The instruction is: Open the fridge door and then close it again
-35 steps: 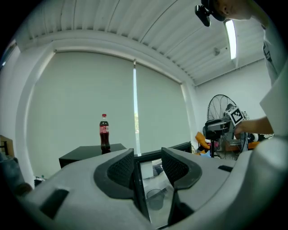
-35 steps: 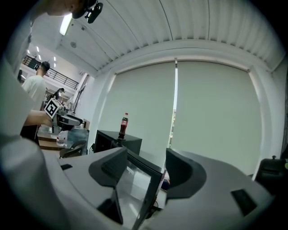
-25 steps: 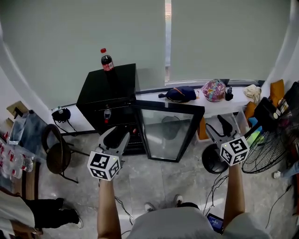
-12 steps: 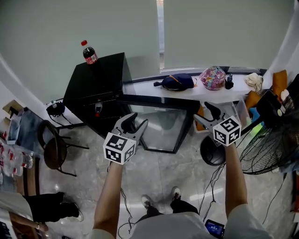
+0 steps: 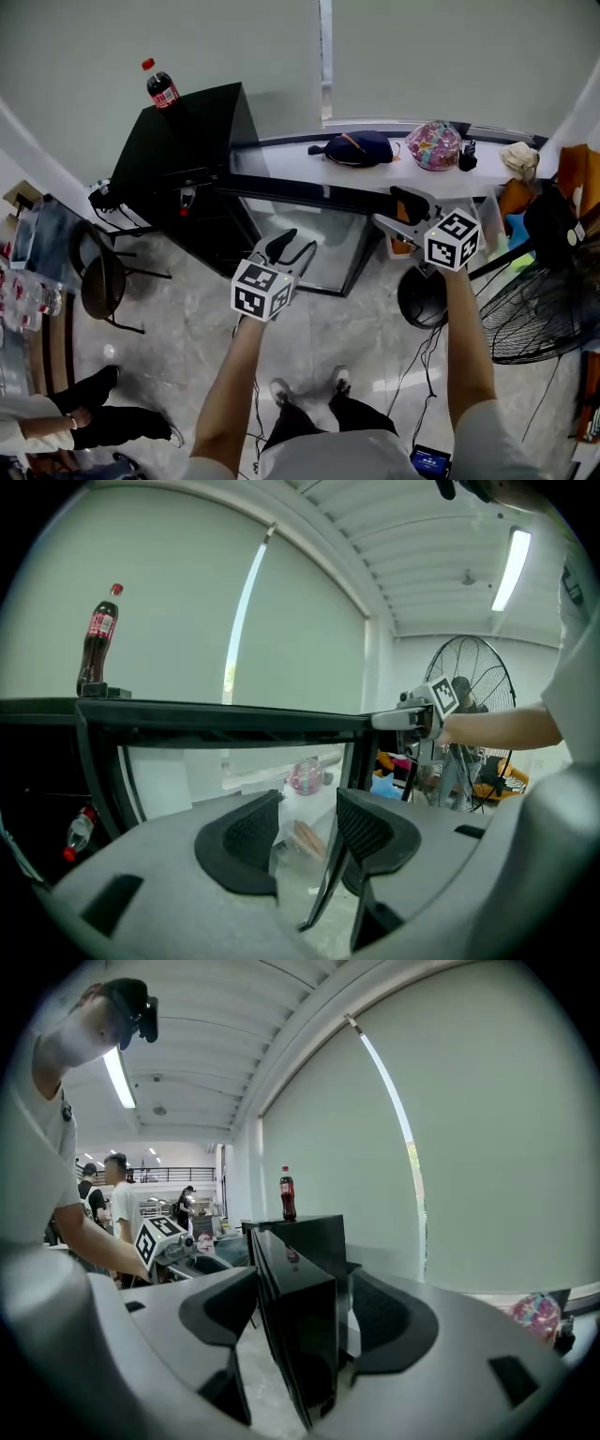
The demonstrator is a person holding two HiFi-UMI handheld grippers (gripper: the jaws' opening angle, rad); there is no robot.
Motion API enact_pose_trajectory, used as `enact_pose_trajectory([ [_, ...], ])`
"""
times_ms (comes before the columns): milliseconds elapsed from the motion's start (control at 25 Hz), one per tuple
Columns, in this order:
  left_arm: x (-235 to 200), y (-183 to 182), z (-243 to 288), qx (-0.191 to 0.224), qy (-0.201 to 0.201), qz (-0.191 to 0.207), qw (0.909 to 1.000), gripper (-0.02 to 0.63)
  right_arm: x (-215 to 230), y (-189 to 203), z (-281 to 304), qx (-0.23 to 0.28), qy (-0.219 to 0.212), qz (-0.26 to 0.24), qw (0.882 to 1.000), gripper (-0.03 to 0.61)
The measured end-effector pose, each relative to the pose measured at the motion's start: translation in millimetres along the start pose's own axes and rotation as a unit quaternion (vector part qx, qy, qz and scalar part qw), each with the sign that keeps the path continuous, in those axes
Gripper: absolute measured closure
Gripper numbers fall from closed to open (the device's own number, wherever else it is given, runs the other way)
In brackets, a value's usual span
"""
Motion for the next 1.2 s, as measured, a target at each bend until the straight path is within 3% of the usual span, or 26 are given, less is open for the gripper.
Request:
enact_pose_trajectory([
  [200, 11, 19, 1, 0.006, -0.011, -0.009, 0.9999, 0.434, -6, 10, 1, -0.015, -0.012, -0.018, 1.000, 0.326],
  [640, 25, 56, -31, 0.013, -0.032, 0.001, 0.9994, 0.434, -30, 9, -8, -0.020, 0.010, -0.017, 1.000, 0.339],
  [1200, 44, 107, -81, 0.025, -0.029, -0.004, 0.9993, 0.434, -102, 3, -27, -0.029, -0.011, -0.026, 0.999, 0.364],
])
Point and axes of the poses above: the fingertips, and each gripper's own axes: z forward along the fingers, x to its right, y out of its underside, the point moved 9 cm from there along -z, backward along the fingers, and after that the axes turned 13 degrees about -z, right-handed, at the moved point
